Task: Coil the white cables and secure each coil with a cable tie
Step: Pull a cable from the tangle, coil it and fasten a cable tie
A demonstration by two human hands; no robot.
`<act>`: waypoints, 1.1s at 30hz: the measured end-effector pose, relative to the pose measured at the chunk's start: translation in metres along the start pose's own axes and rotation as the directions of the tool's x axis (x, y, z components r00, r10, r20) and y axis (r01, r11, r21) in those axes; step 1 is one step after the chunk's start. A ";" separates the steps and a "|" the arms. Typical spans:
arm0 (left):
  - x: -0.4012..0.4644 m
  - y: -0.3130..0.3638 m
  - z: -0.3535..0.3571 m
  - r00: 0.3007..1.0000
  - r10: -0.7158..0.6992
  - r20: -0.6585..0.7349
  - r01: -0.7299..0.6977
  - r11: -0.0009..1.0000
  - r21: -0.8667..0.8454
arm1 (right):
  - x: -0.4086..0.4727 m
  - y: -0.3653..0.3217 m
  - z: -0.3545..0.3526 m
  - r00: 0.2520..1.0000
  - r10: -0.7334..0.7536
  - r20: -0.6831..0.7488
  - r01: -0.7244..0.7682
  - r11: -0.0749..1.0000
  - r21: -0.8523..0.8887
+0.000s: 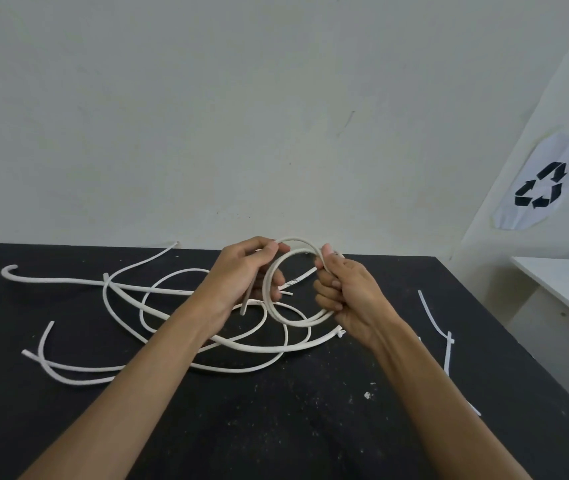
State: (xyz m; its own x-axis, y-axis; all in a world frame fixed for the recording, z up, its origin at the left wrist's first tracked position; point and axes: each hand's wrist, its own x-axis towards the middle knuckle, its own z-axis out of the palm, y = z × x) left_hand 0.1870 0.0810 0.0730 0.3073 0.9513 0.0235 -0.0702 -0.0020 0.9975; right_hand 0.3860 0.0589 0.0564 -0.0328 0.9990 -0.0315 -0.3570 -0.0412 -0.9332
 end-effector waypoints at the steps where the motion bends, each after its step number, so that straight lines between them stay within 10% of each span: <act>1: -0.001 0.001 -0.002 1.000 0.005 0.005 -0.005 1.000 0.029 | 0.001 -0.003 -0.001 1.000 -0.021 -0.023 0.021 1.000 0.020; 13: 0.000 0.034 -0.085 0.929 0.296 -0.221 -0.165 0.867 0.469 | 0.010 -0.052 -0.044 0.961 -0.128 -0.246 0.227 0.873 0.432; 18: -0.001 0.022 -0.103 0.922 0.271 -0.276 -0.108 0.865 0.490 | 0.007 -0.048 -0.044 0.965 -0.113 -0.238 0.182 0.940 0.289; 26: -0.004 0.004 -0.061 0.940 0.319 -0.117 0.062 0.177 0.982 | 0.008 -0.025 -0.008 0.957 -0.116 -0.265 0.160 0.975 0.151; 33: 0.000 0.019 -0.066 0.864 0.473 -0.171 0.073 0.219 0.973 | 0.006 -0.021 -0.023 0.969 -0.079 -0.235 0.115 0.983 0.141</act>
State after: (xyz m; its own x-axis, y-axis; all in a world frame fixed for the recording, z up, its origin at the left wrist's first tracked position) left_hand 0.1231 0.1013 0.0881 0.0700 0.8742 0.4804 0.9302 -0.2311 0.2850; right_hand 0.4150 0.0659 0.0678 0.2161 0.9755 -0.0407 -0.4861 0.0713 -0.8710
